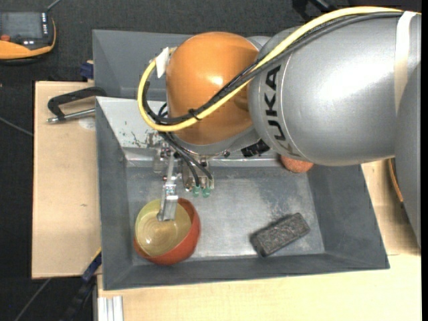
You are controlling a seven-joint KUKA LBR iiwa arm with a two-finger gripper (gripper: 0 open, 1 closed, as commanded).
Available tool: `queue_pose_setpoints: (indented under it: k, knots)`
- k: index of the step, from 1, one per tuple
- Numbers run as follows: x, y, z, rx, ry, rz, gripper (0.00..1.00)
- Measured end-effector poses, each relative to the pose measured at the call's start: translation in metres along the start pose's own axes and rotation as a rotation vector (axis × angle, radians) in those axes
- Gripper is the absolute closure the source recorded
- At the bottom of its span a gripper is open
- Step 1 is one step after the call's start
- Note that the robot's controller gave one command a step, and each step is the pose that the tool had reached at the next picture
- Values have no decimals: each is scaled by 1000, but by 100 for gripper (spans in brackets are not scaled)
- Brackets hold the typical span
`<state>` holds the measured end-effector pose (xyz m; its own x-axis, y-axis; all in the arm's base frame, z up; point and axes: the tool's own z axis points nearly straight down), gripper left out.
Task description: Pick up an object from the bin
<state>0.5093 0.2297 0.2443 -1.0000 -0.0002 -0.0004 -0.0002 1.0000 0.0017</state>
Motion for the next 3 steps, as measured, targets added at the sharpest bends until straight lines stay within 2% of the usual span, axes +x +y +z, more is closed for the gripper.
queue_pose_setpoints:
  k: [1,2,3]
  knots:
    - [-33,-20,177,1,5,-30,0]
    - [-35,-18,172,-4,-4,-30,100]
    - [-60,-23,7,-10,-19,-36,100]
